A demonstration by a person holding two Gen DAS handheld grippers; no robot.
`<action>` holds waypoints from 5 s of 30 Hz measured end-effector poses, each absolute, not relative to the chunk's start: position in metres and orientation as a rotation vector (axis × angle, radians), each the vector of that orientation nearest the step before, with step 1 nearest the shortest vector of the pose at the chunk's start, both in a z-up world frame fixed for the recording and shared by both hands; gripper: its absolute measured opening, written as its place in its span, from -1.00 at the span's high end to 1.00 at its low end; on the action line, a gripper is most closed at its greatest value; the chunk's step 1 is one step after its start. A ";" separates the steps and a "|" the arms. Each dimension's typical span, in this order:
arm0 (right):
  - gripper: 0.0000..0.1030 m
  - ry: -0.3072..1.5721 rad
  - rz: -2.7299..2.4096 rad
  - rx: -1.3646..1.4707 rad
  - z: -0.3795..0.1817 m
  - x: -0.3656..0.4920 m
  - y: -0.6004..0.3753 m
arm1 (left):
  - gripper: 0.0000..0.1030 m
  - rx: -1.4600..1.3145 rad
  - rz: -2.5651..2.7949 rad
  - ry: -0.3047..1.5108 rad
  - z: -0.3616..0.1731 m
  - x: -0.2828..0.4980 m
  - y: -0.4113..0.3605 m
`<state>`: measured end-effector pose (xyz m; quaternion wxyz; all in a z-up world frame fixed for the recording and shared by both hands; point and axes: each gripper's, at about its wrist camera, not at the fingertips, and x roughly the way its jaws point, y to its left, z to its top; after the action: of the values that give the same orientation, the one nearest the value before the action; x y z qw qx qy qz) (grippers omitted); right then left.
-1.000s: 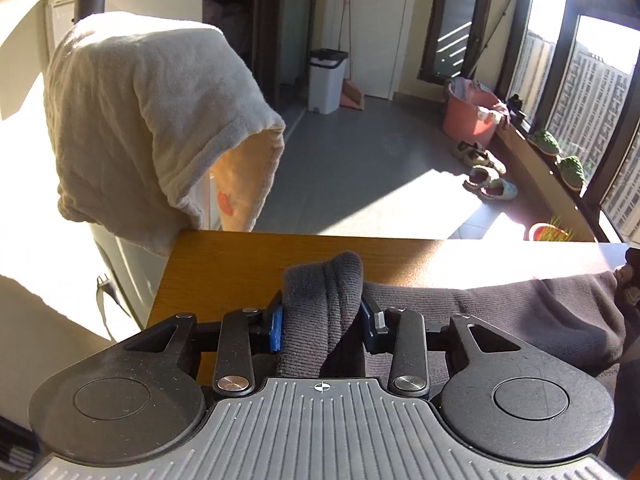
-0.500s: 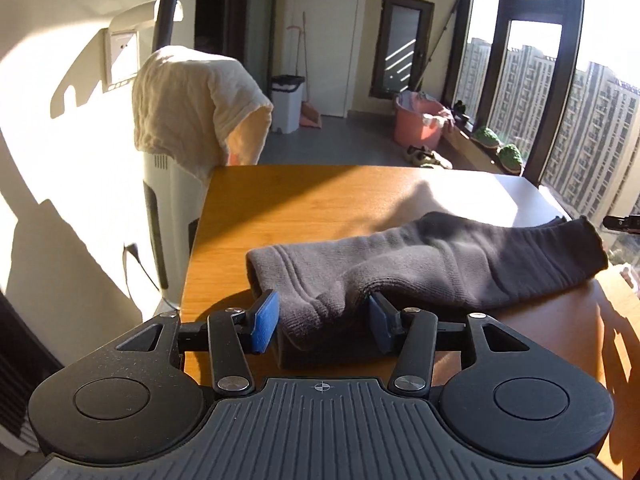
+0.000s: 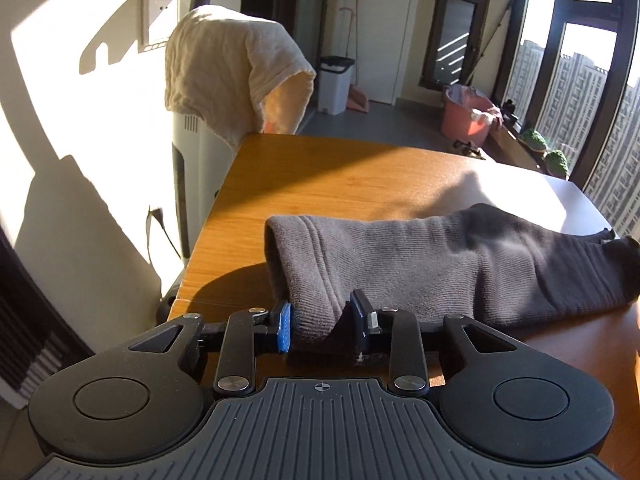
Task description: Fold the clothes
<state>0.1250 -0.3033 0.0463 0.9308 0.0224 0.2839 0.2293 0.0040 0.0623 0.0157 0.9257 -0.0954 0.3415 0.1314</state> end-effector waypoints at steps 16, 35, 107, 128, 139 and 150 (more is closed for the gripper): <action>0.57 0.580 0.376 0.058 0.040 0.136 -0.331 | -0.27 -0.190 0.253 0.542 0.065 -0.048 0.038; -1.00 0.632 0.308 0.099 0.010 0.073 -0.287 | -0.74 -0.195 0.126 0.694 0.003 0.047 0.016; -1.00 0.682 0.468 -0.158 -0.010 0.072 -0.216 | -1.00 -0.172 0.226 0.618 -0.013 0.049 -0.045; -1.00 0.682 0.468 -0.159 -0.010 0.072 -0.215 | -1.00 -0.210 0.218 0.602 -0.013 0.048 -0.040; -1.00 0.682 0.462 -0.158 -0.009 0.071 -0.215 | -1.00 -0.169 0.241 0.625 -0.014 0.053 -0.045; -1.00 0.703 0.478 -0.161 -0.007 0.076 -0.219 | -1.00 -0.111 0.278 0.653 -0.015 0.063 -0.051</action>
<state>0.0763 -0.2185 -0.0068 0.9078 -0.0779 0.3408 0.2317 0.0627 -0.0513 -0.0153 0.9362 -0.0544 0.3194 0.1360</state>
